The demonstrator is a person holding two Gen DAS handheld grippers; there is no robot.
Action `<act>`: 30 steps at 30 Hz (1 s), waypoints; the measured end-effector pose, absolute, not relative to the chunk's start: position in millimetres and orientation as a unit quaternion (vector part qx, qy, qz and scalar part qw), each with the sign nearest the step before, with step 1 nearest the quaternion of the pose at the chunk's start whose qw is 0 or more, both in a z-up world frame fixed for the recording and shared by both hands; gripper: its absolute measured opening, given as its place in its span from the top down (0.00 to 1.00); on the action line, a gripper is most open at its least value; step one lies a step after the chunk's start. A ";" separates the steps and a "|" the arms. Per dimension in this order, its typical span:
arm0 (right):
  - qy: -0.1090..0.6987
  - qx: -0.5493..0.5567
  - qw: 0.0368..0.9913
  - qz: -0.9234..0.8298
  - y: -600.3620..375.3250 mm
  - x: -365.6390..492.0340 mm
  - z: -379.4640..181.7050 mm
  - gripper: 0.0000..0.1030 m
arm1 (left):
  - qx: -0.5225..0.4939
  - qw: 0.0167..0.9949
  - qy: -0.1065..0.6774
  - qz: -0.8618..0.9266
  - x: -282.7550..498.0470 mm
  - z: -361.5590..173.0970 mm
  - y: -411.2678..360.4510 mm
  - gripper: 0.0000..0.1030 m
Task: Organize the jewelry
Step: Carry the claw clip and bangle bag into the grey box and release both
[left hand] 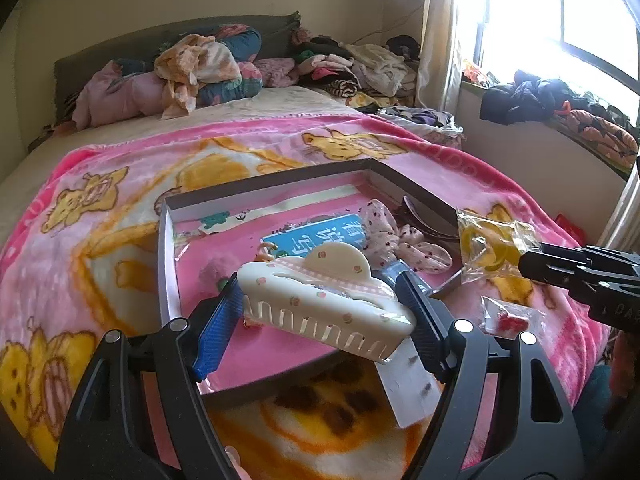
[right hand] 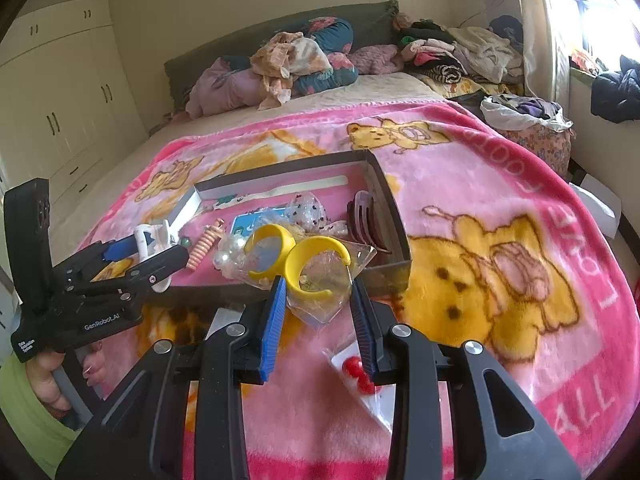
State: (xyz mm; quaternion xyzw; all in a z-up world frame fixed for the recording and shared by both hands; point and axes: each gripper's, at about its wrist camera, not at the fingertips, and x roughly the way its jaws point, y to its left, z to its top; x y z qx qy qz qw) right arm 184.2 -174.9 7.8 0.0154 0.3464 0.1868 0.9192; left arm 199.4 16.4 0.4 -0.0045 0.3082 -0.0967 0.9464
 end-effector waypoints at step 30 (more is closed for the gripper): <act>0.364 -0.001 0.915 0.172 -156.7 263.5 -3.7 0.70 | -0.024 0.944 0.323 -0.065 243.2 -16.3 25.5 0.44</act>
